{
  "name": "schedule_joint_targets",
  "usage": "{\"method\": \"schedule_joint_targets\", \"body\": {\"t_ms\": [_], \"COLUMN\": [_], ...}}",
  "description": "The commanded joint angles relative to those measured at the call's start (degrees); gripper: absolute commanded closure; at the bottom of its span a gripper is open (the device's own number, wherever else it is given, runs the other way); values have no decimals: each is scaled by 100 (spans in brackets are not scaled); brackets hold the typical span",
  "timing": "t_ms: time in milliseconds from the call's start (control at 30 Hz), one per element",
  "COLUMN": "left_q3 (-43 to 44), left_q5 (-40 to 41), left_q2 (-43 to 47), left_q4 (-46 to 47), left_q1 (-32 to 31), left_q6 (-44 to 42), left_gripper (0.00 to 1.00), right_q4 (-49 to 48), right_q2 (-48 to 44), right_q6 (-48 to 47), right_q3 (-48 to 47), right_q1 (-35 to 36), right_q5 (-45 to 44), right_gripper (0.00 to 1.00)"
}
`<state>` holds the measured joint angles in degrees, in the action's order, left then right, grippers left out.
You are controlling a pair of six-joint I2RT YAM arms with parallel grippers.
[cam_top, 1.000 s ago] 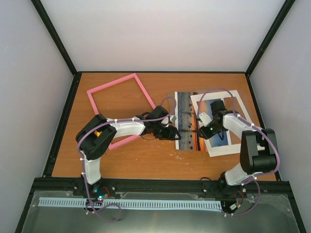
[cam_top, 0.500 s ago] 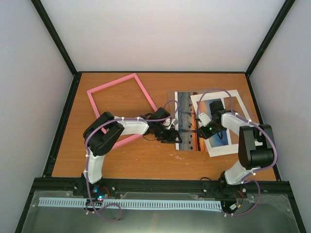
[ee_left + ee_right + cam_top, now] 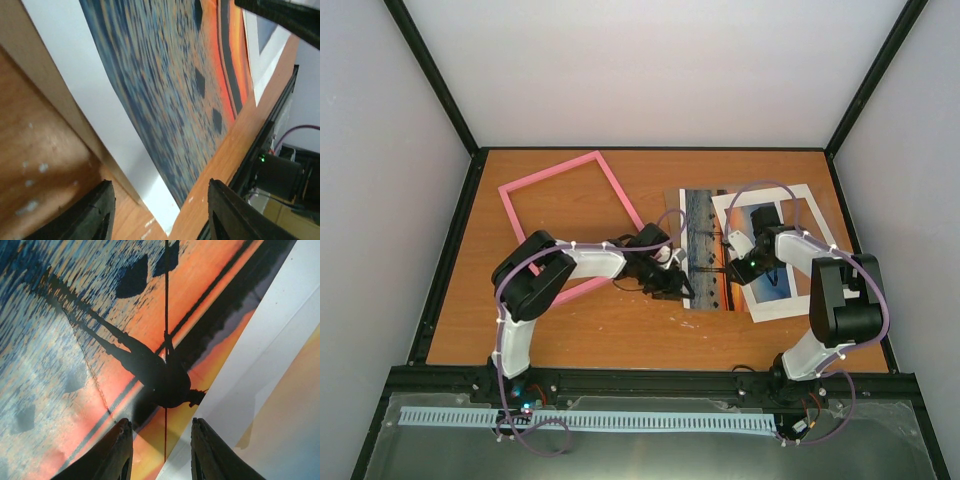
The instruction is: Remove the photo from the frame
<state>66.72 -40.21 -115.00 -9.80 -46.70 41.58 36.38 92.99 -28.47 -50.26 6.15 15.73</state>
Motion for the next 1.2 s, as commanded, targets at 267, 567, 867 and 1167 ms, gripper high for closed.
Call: {"method": "schedule_joint_targets", "body": {"t_ms": [267,567,867,1167], "left_q3": [-216,105,0,411], "left_q5": [-935,-1257,-967,-748], "left_q2": [45,-469,-454,-929], "left_q4": [839,947,1725,2139], "left_q1": [-25,45,369,559], "left_q6": [390,499,847,1078], "left_gripper": [47,47,48,47], "right_q4": [142,148,151,151], "right_q2": [254,289,371,366], "right_q6": [34,27,20,35], "right_q3": [104,109,94,96], "right_q1": [26,24,26,26], "right_q5": [-43,-35,-9,1], "right_gripper": [66,66,66,66]}}
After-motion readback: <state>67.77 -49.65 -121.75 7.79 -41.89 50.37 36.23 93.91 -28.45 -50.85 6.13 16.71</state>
